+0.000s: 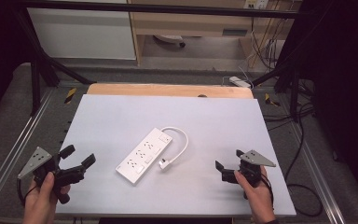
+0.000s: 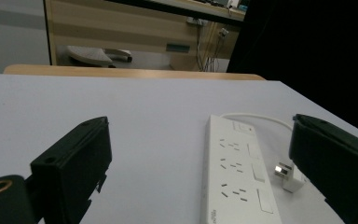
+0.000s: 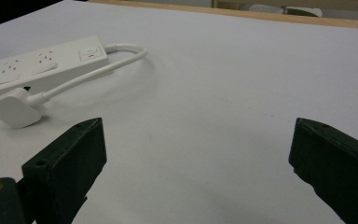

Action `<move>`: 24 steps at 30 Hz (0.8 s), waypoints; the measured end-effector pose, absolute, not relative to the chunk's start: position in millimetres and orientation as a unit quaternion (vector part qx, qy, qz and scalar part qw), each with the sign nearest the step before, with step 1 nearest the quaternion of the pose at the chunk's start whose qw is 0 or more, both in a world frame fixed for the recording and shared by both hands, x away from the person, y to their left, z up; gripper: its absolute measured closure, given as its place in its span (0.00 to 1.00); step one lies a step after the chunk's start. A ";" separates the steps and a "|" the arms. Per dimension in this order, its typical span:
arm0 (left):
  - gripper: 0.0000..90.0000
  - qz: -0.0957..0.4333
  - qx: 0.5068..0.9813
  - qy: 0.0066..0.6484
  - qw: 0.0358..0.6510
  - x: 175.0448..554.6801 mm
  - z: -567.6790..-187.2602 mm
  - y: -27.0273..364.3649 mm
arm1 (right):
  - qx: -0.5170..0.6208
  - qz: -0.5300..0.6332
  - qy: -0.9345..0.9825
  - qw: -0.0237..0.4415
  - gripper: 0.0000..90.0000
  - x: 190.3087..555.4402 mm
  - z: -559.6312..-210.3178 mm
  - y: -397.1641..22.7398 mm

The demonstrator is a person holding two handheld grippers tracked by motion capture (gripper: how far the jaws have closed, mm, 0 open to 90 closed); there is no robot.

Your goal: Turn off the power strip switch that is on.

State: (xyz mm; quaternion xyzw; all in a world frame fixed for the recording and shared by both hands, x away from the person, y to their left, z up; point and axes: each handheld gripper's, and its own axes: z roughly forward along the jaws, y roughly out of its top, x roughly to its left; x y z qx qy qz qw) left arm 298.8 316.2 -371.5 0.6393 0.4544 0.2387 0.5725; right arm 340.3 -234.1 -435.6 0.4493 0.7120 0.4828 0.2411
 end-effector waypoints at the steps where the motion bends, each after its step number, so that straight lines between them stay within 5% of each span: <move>1: 0.06 0.235 0.640 0.452 0.575 299.1 -370.0 315.2 | 0.451 0.483 0.711 0.242 0.05 340.5 -435.7 -234.2; 24: 0.04 0.236 0.675 0.416 0.562 305.4 -347.0 273.5 | 0.448 0.481 0.715 0.238 0.05 340.9 -437.6 -230.3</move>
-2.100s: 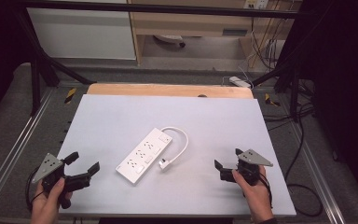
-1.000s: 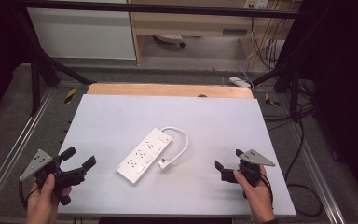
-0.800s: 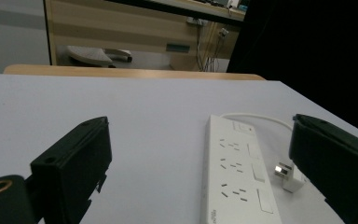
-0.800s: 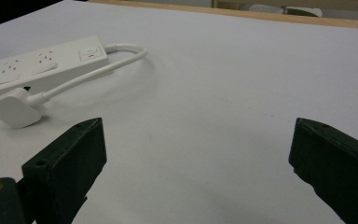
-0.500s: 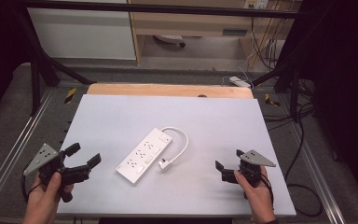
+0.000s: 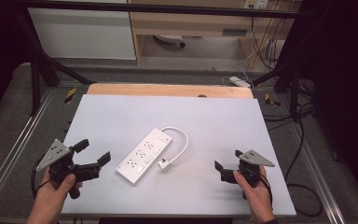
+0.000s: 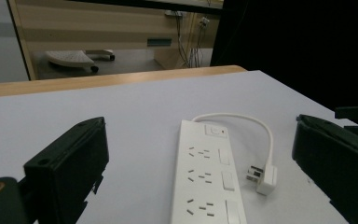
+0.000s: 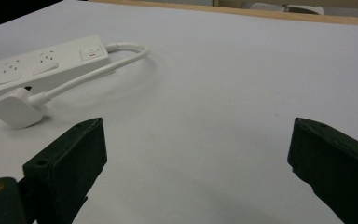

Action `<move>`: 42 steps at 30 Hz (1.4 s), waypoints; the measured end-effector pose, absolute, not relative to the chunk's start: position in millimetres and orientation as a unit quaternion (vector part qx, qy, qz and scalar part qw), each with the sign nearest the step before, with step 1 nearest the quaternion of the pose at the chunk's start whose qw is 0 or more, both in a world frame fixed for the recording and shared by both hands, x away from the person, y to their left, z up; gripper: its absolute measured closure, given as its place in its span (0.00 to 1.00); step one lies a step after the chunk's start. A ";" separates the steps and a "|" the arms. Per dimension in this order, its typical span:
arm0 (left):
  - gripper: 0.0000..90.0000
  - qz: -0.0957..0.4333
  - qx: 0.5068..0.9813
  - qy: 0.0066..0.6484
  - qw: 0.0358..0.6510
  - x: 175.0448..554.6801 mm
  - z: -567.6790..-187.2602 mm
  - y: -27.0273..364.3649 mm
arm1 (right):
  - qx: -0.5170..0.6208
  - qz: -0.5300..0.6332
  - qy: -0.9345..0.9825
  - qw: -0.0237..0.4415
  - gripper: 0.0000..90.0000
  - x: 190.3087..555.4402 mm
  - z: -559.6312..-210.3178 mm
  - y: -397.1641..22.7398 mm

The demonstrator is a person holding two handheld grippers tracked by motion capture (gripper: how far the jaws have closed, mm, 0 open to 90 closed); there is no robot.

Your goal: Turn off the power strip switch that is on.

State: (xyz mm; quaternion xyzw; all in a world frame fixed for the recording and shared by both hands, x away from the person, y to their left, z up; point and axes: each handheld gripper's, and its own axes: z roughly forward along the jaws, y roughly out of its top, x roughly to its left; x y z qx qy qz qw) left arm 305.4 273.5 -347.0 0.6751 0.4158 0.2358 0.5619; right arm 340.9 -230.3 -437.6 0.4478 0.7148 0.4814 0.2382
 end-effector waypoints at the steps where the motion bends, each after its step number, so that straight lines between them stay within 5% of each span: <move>1: 0.04 0.235 0.675 0.415 0.563 306.0 -345.6 272.1 | 0.446 0.480 0.717 0.238 0.05 340.8 -437.8 -229.1; 42: 0.05 0.232 0.689 0.374 0.575 330.8 -320.7 229.2 | 0.445 0.473 0.726 0.224 0.04 341.8 -438.8 -226.1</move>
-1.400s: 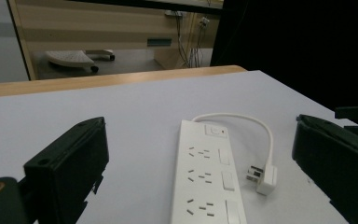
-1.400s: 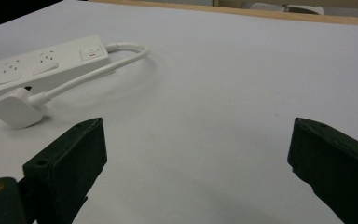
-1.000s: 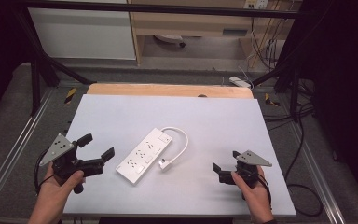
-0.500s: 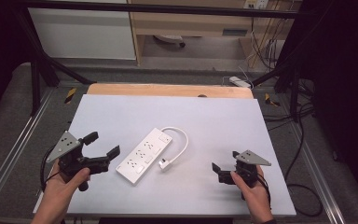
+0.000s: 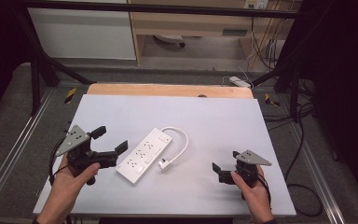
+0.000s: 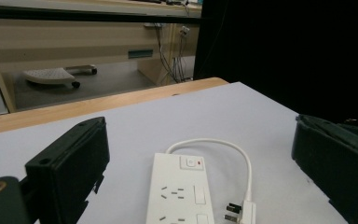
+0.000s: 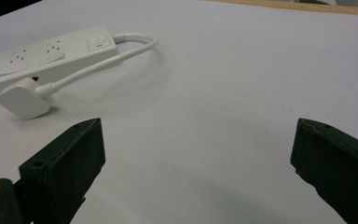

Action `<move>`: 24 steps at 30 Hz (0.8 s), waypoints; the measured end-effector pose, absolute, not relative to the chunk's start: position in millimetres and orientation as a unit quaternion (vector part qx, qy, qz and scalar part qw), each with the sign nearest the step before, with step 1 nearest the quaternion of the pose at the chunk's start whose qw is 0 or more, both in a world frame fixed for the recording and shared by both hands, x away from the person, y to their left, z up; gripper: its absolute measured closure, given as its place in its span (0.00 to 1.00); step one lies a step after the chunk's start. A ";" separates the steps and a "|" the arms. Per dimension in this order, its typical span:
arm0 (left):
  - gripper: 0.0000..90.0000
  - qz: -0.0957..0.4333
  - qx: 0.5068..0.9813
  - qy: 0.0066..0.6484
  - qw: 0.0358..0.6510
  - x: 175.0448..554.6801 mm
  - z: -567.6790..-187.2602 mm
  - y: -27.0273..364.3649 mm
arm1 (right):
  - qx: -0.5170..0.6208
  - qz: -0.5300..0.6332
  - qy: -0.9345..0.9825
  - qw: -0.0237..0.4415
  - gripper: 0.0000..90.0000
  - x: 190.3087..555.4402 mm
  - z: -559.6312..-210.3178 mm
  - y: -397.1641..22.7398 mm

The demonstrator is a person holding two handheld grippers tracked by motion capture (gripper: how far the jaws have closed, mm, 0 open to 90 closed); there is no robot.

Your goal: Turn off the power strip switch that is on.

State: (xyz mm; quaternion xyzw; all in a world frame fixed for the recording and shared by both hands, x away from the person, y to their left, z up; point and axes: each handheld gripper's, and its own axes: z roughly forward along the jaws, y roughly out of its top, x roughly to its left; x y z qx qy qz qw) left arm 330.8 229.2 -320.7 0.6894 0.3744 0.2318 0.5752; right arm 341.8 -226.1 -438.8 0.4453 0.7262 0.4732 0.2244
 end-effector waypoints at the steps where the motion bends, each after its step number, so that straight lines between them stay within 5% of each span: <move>1: 0.05 0.229 0.691 0.373 0.575 331.9 -320.6 227.2 | 0.446 0.473 0.726 0.224 0.04 341.6 -438.6 -226.3; 24: 0.17 0.226 0.699 0.370 0.568 342.9 -329.6 204.9 | 0.446 0.471 0.727 0.224 0.04 342.5 -439.4 -226.8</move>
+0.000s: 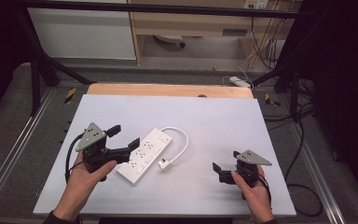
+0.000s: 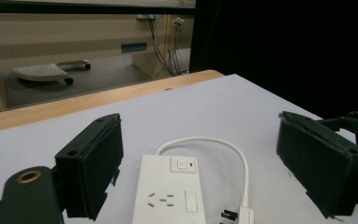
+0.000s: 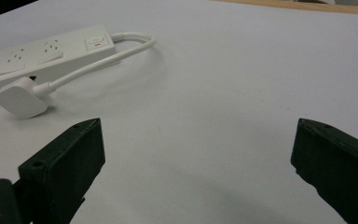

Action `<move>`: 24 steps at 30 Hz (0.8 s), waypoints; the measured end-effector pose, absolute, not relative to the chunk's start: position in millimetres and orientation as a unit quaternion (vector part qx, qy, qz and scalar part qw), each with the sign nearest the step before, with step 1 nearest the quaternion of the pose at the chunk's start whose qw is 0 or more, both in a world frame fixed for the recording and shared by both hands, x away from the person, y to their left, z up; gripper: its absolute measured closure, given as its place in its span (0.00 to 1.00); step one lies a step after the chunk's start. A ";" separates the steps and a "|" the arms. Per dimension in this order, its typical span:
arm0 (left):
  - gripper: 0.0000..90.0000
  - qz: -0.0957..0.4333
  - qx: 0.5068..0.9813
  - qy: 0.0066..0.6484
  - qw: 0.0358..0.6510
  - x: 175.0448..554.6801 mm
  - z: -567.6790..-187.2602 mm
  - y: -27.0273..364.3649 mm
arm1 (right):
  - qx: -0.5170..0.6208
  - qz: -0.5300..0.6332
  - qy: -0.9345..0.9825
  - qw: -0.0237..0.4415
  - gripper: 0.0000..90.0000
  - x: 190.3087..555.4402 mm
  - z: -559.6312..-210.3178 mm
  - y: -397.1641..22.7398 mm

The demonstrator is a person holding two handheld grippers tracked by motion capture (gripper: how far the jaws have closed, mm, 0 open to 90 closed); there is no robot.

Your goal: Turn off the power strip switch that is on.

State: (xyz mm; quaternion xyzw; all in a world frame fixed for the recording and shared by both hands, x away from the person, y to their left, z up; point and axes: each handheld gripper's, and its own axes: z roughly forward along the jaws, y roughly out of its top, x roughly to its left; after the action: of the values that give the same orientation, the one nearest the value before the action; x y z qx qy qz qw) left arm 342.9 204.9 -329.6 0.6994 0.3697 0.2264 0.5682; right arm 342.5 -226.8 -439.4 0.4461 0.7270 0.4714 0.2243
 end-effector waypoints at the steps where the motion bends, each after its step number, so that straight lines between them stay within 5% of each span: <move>1: 0.18 0.225 0.698 0.367 0.572 343.1 -329.8 204.6 | 0.446 0.471 0.727 0.224 0.04 342.5 -439.4 -226.6; 24: 0.75 0.210 0.710 0.349 0.575 347.6 -342.2 186.2 | 0.445 0.472 0.728 0.223 0.04 342.0 -438.6 -227.0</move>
State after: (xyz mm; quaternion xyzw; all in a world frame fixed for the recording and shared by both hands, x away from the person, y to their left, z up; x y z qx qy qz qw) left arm 347.6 186.2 -342.2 0.7097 0.3492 0.2099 0.5748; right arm 342.0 -227.0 -438.6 0.4451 0.7276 0.4720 0.2230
